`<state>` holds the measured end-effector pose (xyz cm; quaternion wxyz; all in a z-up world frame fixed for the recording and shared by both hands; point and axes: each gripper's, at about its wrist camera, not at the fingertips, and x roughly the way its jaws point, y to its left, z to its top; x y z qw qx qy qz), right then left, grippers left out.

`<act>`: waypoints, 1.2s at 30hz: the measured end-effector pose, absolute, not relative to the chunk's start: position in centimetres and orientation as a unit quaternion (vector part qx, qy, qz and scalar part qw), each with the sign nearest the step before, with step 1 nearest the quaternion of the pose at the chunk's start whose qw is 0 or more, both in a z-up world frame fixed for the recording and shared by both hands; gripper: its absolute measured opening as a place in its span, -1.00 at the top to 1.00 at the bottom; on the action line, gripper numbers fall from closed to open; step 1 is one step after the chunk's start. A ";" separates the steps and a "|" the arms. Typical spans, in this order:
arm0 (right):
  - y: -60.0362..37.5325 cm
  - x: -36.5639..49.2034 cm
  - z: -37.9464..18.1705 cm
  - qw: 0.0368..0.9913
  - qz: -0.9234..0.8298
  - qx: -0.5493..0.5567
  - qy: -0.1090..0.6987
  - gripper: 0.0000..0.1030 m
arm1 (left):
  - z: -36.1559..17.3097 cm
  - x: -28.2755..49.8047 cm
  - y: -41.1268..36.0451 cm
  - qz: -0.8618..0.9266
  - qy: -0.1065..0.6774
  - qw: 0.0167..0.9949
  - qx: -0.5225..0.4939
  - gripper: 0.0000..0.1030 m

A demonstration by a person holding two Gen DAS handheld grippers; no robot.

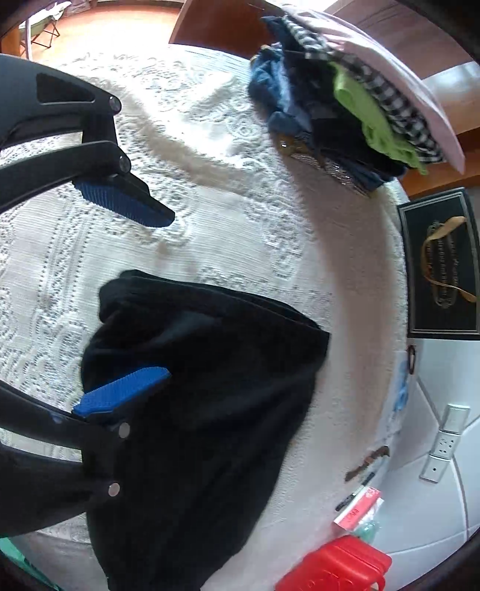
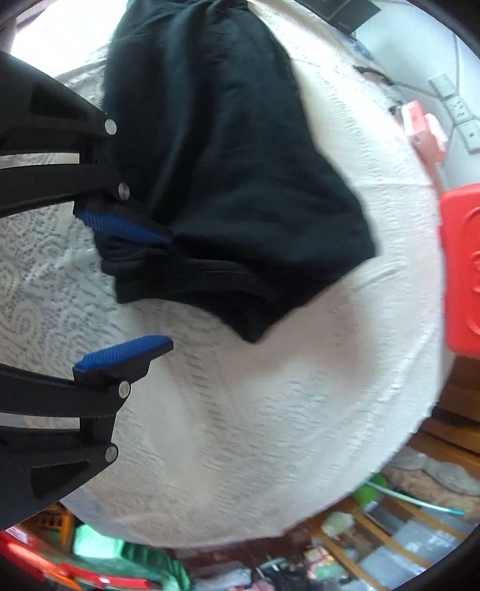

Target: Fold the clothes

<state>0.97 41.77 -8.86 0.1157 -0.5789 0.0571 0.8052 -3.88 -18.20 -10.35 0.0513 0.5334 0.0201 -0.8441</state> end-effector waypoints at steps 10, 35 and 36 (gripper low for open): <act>39.9 -1.1 -9.8 0.015 0.824 -0.546 0.151 -0.36 | -17.7 -6.5 -13.6 -0.810 0.012 0.014 0.587 -0.64; 46.3 -7.5 -11.2 0.067 0.825 -0.544 0.139 0.85 | -17.5 -16.7 -12.0 -0.834 0.011 0.014 0.552 -0.99; 46.4 -7.7 -11.4 0.079 0.827 -0.541 0.132 0.85 | -17.5 -16.8 -12.2 -0.835 0.017 0.019 0.549 -1.00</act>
